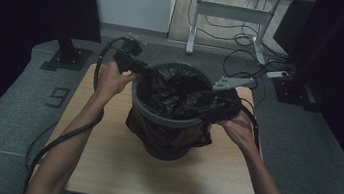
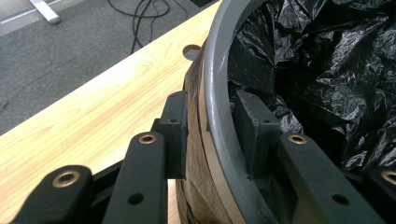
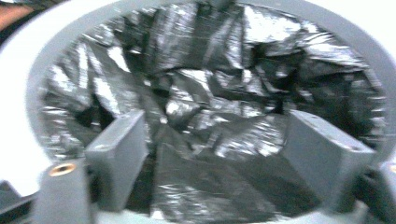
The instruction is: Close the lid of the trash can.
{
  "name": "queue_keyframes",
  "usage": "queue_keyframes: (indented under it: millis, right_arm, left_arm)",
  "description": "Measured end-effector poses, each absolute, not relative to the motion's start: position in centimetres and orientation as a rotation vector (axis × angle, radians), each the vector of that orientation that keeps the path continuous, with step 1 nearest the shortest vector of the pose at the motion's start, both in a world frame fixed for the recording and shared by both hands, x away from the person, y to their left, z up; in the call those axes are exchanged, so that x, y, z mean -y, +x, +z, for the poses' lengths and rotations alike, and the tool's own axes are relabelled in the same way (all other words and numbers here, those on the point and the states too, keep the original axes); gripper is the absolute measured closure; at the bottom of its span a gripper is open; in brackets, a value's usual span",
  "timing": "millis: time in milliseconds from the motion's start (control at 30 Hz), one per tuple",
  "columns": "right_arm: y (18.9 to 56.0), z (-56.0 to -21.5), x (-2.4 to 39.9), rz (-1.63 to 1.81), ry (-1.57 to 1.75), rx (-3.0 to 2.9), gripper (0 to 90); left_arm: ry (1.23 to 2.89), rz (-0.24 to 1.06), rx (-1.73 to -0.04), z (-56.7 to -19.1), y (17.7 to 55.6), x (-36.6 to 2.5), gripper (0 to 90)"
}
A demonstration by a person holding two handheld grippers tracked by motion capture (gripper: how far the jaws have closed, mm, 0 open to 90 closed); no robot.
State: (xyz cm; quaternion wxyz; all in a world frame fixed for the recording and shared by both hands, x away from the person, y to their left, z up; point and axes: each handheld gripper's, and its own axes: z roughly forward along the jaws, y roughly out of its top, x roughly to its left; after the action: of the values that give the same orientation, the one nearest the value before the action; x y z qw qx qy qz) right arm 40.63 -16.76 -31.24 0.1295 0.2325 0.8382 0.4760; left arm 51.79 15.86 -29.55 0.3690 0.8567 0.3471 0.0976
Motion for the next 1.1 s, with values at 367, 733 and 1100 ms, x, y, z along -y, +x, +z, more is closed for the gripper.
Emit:
queue_keyframes:
  millis: [367,733,1100]
  right_arm:
    - [40.6,-31.6,17.1,1.412,0.649,-2.426,27.3]
    - [44.5,-30.4,17.6,1.335,0.618,-2.35,14.2]
    - [45.4,-31.1,18.4,1.457,0.629,-2.39,28.6]
  left_arm:
    - [2.216,0.272,-0.888,-29.4,51.7,-15.7,64.6]
    - [2.237,0.282,-0.879,-29.3,51.8,-15.5,64.1]
    - [2.239,0.277,-0.878,-29.3,51.8,-15.6,63.8]
